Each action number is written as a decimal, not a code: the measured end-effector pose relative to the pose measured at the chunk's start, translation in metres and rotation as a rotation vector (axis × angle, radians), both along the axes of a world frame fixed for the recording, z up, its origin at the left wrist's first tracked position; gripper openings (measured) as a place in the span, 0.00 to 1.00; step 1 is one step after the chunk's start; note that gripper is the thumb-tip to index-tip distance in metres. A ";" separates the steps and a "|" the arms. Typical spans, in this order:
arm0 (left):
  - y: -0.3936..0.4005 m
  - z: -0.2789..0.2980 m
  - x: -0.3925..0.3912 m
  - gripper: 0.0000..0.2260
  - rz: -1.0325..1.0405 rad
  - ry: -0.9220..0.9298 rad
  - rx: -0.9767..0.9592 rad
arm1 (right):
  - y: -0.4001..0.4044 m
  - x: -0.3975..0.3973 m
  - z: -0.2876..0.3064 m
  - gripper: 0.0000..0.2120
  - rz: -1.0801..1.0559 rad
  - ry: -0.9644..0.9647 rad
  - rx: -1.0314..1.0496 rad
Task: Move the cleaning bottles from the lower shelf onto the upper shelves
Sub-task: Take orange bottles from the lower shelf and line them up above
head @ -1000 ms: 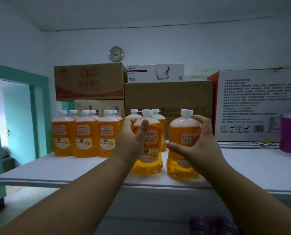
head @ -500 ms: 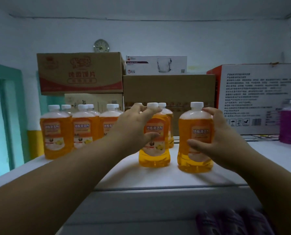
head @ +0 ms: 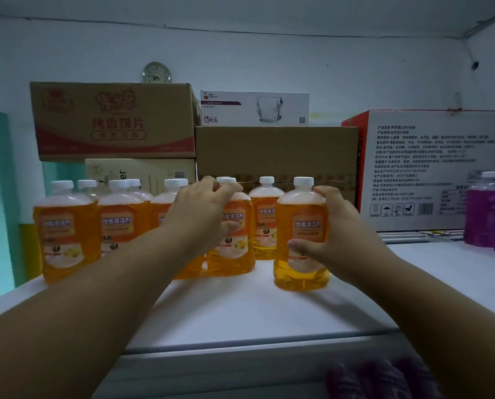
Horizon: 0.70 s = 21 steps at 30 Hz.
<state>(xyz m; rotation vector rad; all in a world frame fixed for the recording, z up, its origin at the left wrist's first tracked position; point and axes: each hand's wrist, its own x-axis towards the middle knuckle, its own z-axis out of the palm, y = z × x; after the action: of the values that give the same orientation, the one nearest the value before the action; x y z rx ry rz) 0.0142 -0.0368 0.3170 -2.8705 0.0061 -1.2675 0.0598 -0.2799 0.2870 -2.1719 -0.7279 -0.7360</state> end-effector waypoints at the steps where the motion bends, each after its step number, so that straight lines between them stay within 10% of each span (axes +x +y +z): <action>1: 0.001 0.000 0.000 0.30 0.001 -0.003 0.011 | 0.002 0.002 0.001 0.45 -0.002 0.006 -0.006; 21: -0.006 -0.016 -0.016 0.31 0.137 -0.151 0.206 | 0.055 0.030 0.009 0.46 -0.106 0.055 -0.036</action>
<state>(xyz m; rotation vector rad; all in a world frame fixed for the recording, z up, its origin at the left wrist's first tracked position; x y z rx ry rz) -0.0019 -0.0432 0.3013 -2.5508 -0.0554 -1.3657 0.0900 -0.2251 0.2960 -2.2686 -0.6059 -0.7195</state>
